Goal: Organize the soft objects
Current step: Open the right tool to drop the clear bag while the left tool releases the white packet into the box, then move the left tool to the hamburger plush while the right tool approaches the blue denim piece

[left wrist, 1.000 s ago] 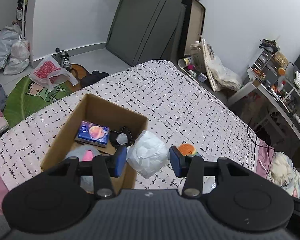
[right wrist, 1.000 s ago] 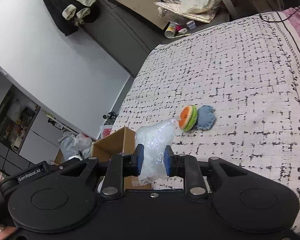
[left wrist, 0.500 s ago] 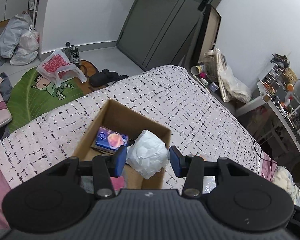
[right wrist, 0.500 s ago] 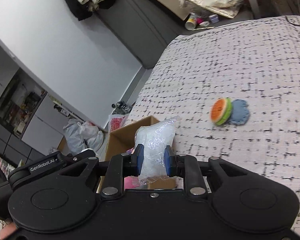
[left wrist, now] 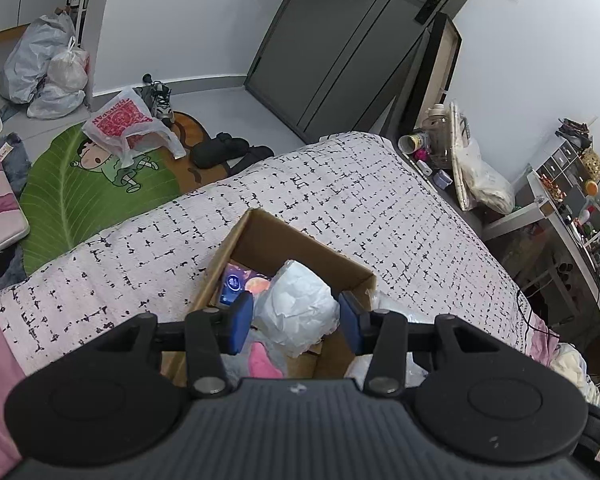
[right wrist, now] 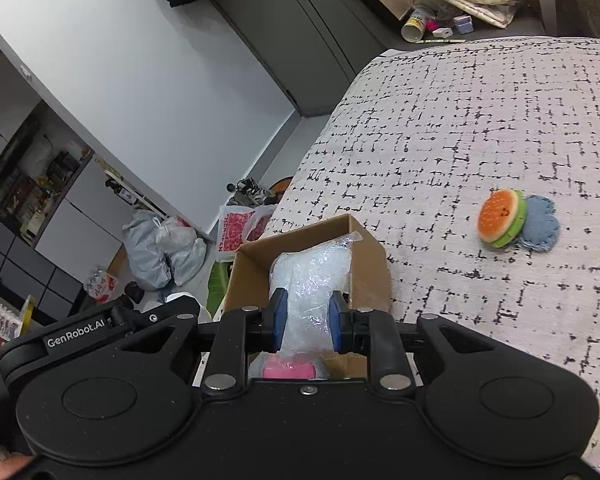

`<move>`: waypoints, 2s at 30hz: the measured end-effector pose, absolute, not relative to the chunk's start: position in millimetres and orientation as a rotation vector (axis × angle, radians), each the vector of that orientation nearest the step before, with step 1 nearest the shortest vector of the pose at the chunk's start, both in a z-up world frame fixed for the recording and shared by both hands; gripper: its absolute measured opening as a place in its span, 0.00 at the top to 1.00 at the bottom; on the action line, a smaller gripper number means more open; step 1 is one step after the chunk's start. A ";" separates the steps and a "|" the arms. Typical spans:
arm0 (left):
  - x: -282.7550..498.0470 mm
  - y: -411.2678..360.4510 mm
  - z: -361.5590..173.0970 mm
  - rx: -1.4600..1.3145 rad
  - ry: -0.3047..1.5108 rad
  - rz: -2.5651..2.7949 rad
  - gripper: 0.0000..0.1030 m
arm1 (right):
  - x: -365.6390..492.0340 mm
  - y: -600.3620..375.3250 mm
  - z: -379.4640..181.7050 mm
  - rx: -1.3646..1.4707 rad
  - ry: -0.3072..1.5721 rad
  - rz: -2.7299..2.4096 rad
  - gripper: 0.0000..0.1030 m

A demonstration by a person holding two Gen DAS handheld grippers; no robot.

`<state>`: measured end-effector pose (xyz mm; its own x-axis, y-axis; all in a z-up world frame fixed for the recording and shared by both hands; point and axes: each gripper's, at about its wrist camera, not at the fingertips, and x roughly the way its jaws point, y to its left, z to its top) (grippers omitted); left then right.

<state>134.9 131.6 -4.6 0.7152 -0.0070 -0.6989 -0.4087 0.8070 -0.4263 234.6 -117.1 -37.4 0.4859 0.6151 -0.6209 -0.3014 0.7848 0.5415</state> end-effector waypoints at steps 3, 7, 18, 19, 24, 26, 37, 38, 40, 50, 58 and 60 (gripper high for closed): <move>137.5 136.2 -9.1 -0.610 0.760 0.239 0.56 | 236.9 -109.9 -40.3 0.381 0.905 0.579 0.70; 143.5 138.7 -15.3 -0.614 0.777 0.233 0.56 | 236.7 -115.5 -41.6 0.407 0.910 0.576 0.56; 167.3 125.7 -20.9 -0.601 0.803 0.213 0.55 | 232.8 -151.3 -46.4 0.424 0.908 0.515 0.49; 168.7 124.5 -21.1 -0.595 0.804 0.218 0.55 | 232.9 -154.1 -47.3 0.425 0.908 0.510 0.49; 173.0 120.9 -19.8 -0.544 0.811 0.287 0.45 | 232.3 -167.0 -51.3 0.431 0.914 0.494 0.47; 175.1 121.6 -22.3 -0.555 0.835 0.285 0.37 | 230.6 -173.2 -51.2 0.433 0.906 0.489 0.46; 167.3 93.8 -18.3 -0.500 0.884 0.307 0.23 | 224.6 -211.0 -47.7 0.433 0.881 0.472 0.29; 165.6 89.8 -16.9 -0.494 0.882 0.308 0.22 | 224.1 -214.0 -46.2 0.426 0.874 0.471 0.24; 163.5 83.7 -14.7 -0.488 0.884 0.306 0.21 | 223.1 -220.7 -42.2 0.412 0.857 0.471 0.17; 158.2 50.7 2.7 -0.444 0.856 0.261 0.05 | 218.4 -254.5 -34.8 0.411 0.814 0.449 0.02; 151.1 29.7 11.5 -0.437 0.831 0.237 0.00 | 213.3 -275.7 -31.0 0.411 0.800 0.451 0.00; 148.6 25.5 13.5 -0.433 0.821 0.233 0.00 | 212.5 -279.3 -29.4 0.402 0.791 0.446 0.00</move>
